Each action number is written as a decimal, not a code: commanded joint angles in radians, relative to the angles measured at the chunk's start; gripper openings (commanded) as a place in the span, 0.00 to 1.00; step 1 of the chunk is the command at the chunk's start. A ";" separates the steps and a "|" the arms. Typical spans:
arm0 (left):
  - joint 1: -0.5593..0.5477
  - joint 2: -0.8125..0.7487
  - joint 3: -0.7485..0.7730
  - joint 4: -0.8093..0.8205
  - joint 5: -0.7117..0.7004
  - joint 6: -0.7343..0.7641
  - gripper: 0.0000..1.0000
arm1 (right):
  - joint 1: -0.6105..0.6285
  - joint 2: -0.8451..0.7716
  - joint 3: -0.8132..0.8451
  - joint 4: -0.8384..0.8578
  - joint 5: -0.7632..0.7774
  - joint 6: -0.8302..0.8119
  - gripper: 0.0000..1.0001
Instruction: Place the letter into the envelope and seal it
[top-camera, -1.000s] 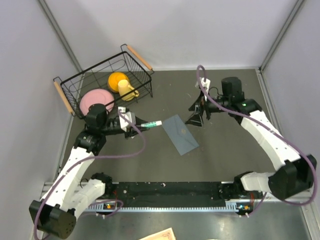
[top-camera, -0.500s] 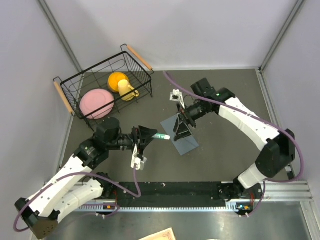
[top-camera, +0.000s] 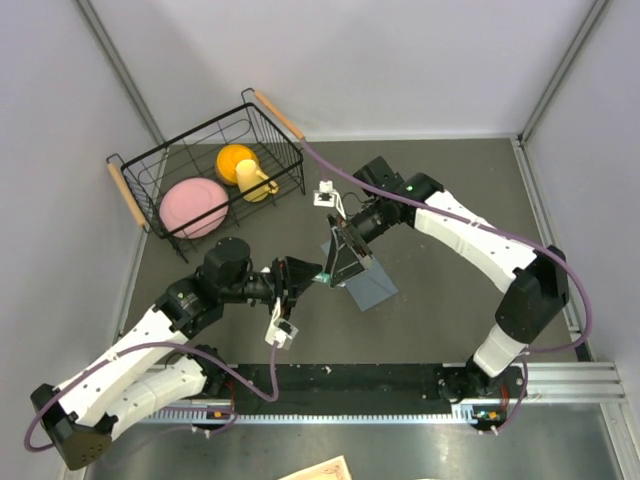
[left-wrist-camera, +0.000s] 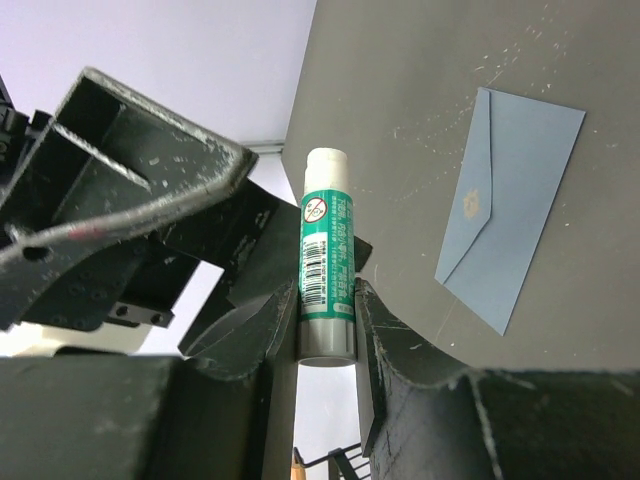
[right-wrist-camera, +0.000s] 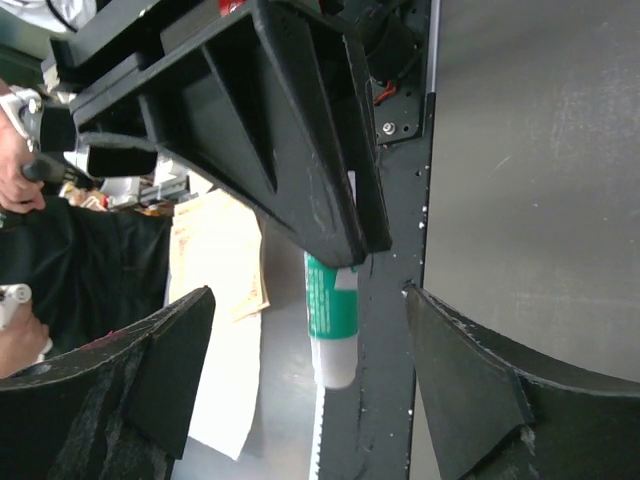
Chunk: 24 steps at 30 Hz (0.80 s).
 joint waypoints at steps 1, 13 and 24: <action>-0.008 0.012 0.024 0.005 0.006 0.027 0.00 | 0.033 0.033 0.066 0.034 -0.046 0.025 0.74; -0.008 -0.005 0.000 0.013 -0.028 -0.032 0.00 | 0.053 0.022 0.012 0.042 -0.029 0.022 0.28; -0.008 -0.040 -0.010 0.014 -0.057 -0.124 0.00 | 0.048 0.011 0.009 0.042 -0.026 0.023 0.08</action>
